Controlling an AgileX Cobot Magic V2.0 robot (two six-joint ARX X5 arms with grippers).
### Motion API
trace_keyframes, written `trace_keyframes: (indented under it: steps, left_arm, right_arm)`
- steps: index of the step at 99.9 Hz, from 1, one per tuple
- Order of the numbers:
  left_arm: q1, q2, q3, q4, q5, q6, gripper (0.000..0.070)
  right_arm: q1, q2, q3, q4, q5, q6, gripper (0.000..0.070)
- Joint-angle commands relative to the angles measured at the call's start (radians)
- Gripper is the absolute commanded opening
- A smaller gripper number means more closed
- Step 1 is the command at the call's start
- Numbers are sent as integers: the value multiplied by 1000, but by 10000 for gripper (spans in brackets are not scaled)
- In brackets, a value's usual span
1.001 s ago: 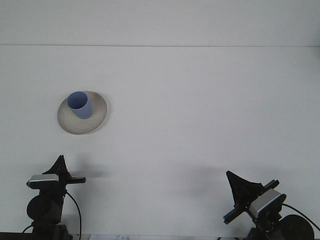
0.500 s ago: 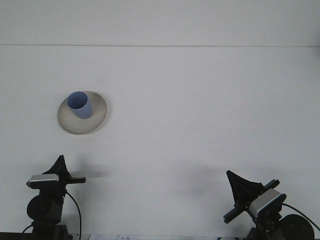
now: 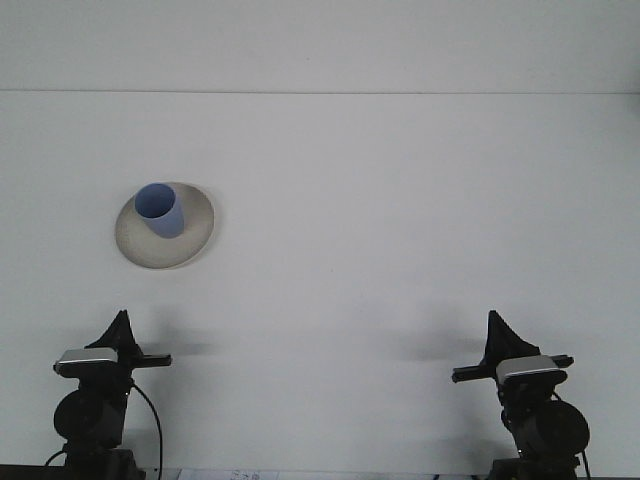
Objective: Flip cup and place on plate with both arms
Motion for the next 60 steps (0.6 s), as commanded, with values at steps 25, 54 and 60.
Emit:
trace_keyframes:
  steps: [25,54,60]
  left_arm:
    - [2,-2,-19,13,0,12,15]
    - [2,-2,-19,14,0,12,15]
    - [2,-1,-19,13,0,12,15]
  right_arm:
    - [-67,-26,-100,8,-12,16,4]
    - [-69,-26,-100,11,-14,20,4]
    - [-69,-26,-100,11,-14,20,3]
